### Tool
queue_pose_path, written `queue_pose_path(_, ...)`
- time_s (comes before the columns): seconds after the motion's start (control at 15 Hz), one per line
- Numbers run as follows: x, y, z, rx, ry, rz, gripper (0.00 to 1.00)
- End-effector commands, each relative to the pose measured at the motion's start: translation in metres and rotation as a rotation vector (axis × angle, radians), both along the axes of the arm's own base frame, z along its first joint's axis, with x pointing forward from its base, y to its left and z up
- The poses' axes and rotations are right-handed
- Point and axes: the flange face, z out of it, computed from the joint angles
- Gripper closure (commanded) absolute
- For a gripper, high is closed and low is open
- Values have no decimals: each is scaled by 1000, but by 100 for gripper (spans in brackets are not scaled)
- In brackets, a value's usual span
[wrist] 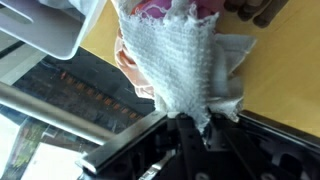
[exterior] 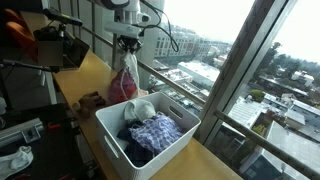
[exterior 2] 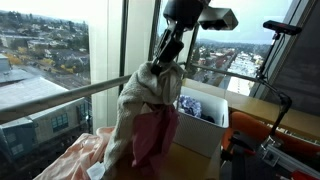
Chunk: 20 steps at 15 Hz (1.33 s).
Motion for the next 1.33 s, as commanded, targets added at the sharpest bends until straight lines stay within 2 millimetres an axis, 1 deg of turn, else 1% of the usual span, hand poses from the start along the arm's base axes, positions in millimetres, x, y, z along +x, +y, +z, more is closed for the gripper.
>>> queue_pose_path(0.0,-5,-33,64,-28,-64,-32,97)
queue_pose_path(0.2,-3,-59,97,-38,-106,-78,97)
queue_pose_path(0.47,2,-101,131,-52,-143,-138,97)
queue_pose_path(0.67,3,-141,169,-62,-182,-203,97)
queue_pose_path(0.87,-2,-178,214,-82,-228,-267,97)
queue_pose_path(1.0,-5,-197,235,-93,-249,-296,97)
queue_pose_path(1.13,-4,-209,239,-95,-252,-316,97)
queue_pose_path(1.27,0,-213,229,-86,-239,-320,97)
